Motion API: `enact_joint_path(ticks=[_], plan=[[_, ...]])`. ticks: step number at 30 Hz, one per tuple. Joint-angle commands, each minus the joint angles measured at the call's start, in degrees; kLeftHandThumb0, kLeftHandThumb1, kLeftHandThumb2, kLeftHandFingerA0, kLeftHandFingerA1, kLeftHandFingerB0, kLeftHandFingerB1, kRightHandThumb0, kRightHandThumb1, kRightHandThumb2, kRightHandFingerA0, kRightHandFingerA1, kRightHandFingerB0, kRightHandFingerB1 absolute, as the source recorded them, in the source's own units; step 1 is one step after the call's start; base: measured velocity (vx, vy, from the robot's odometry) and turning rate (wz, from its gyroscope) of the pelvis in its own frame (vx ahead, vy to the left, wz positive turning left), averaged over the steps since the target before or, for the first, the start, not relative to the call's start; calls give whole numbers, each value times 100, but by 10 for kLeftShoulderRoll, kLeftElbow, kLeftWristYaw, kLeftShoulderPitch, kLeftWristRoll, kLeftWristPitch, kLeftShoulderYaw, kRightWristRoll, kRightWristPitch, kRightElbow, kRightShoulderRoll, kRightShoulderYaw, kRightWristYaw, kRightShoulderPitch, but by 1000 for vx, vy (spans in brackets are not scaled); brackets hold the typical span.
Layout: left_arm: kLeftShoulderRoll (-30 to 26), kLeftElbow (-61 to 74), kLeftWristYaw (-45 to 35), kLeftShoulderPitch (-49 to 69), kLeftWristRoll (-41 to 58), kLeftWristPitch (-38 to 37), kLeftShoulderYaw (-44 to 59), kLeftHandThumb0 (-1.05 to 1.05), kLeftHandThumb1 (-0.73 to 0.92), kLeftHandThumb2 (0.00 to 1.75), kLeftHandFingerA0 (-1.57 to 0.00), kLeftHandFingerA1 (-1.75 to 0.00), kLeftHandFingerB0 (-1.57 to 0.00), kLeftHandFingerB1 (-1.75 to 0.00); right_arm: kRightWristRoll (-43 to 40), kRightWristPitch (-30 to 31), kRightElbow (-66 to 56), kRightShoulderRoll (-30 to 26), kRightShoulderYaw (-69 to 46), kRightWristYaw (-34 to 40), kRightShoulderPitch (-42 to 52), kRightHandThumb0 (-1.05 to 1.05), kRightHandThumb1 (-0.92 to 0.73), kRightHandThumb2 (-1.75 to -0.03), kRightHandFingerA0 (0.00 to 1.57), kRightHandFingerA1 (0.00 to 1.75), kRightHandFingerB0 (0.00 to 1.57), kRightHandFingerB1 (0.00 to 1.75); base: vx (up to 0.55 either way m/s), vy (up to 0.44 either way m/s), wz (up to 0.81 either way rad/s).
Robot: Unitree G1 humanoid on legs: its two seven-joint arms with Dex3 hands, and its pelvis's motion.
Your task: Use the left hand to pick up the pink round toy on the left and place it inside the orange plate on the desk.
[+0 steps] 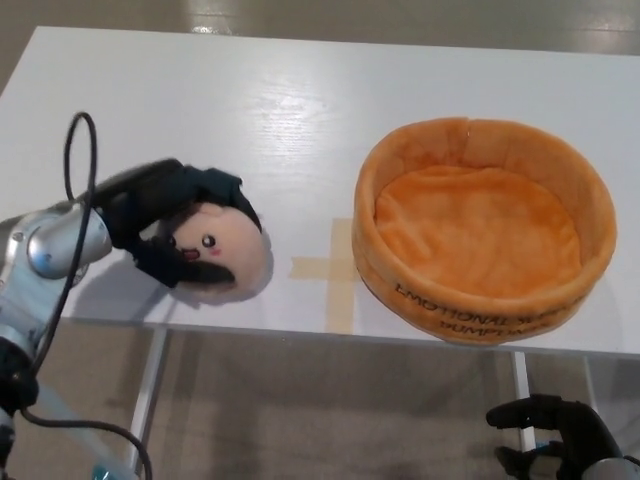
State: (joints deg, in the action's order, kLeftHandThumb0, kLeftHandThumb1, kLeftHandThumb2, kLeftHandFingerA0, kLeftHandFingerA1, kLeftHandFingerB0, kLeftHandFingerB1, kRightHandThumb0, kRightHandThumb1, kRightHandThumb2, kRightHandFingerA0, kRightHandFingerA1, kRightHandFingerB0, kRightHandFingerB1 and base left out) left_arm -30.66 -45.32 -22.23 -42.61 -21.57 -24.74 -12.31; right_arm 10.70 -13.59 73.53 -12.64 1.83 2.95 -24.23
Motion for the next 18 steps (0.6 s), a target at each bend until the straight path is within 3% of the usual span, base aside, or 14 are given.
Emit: enact_joint_path(ticks=[1, 2, 3, 4, 8, 9, 10, 11, 12, 13, 14, 16, 17, 18], plan=[[-5, -4, 43, -19, 5, -32, 16, -24, 80, 64, -83, -123, -82, -71, 2, 7, 1, -4, 1, -2, 3, -14, -56, -56, 65, 87, 67, 77, 0, 0, 0], [-5, -5, 44, -20, 4, -33, 17, -24, 80, 64, -83, -123, -82, -71, 2, 7, 1, -4, 1, -2, 3, -14, -56, -56, 65, 87, 67, 77, 0, 0, 0], [-6, -5, 53, -40, 7, -34, 25, -24, 78, 67, -71, -147, -76, -80, 3, 8, 1, -4, 2, -2, 3, -15, -56, -56, 65, 87, 67, 78, 0, 0, 0], [-8, -7, 57, -50, 8, -38, 29, -25, 78, 66, -70, -152, -78, -74, 4, 7, 1, -4, 2, -1, 3, -15, -56, -56, 67, 89, 67, 78, 0, 0, 0], [-10, -14, 89, -95, 3, -50, 43, -25, 75, 66, -74, -154, -78, -85, -2, 7, 3, -2, -3, -6, 3, -14, -55, -57, 67, 90, 67, 79, 0, 0, 0], [-10, -17, 99, -108, -3, -52, 42, -26, 77, 64, -74, -150, -81, -80, -2, 5, 3, -2, -3, -5, 4, -20, -41, -82, 73, 90, 65, 79, 0, 0, 0], [-10, -21, 103, -113, -7, -54, 41, -26, 77, 64, -74, -150, -81, -80, -2, 4, 3, -3, -3, -5, 4, -20, -41, -82, 73, 90, 65, 79, 0, 0, 0], [-4, -21, 103, -124, -5, -51, 42, -27, 75, 66, -78, -150, -86, -60, 0, 5, 3, -3, -1, -4, 4, -14, -56, -56, 66, 89, 66, 78, 0, 0, 0], [2, -22, 104, -139, -4, -47, 42, -27, 75, 66, -78, -150, -86, -60, 2, 5, 2, -3, 1, -3, 4, -14, -56, -56, 66, 89, 66, 78, 0, 0, 0], [7, -21, 107, -150, -9, -44, 38, -28, 76, 63, -77, -149, -80, -86, 3, 6, 2, -3, 2, -2, 3, -15, -56, -56, 68, 91, 68, 79, 0, 0, 0], [15, -17, 109, -166, -16, -36, 30, -30, 73, 66, -78, -151, -86, -71, 4, 6, 2, -3, 3, -1, 2, -15, -56, -56, 67, 89, 67, 78, 0, 0, 0], [22, -15, 106, -176, -18, -31, 25, -30, 73, 66, -78, -151, -86, -71, 5, 6, 2, -3, 4, -1, 1, -15, -56, -56, 67, 89, 67, 78, 0, 0, 0], [29, -10, 103, -183, -22, -20, 20, -29, 76, 63, -75, -151, -82, -84, 5, 8, 2, -3, 4, -1, 1, -16, -56, -56, 67, 89, 67, 78, 0, 0, 0], [33, -7, 101, -188, -24, -12, 16, -29, 76, 63, -75, -151, -82, -84, 5, 9, 3, -3, 4, -1, 1, -16, -56, -56, 67, 89, 67, 78, 0, 0, 0]])
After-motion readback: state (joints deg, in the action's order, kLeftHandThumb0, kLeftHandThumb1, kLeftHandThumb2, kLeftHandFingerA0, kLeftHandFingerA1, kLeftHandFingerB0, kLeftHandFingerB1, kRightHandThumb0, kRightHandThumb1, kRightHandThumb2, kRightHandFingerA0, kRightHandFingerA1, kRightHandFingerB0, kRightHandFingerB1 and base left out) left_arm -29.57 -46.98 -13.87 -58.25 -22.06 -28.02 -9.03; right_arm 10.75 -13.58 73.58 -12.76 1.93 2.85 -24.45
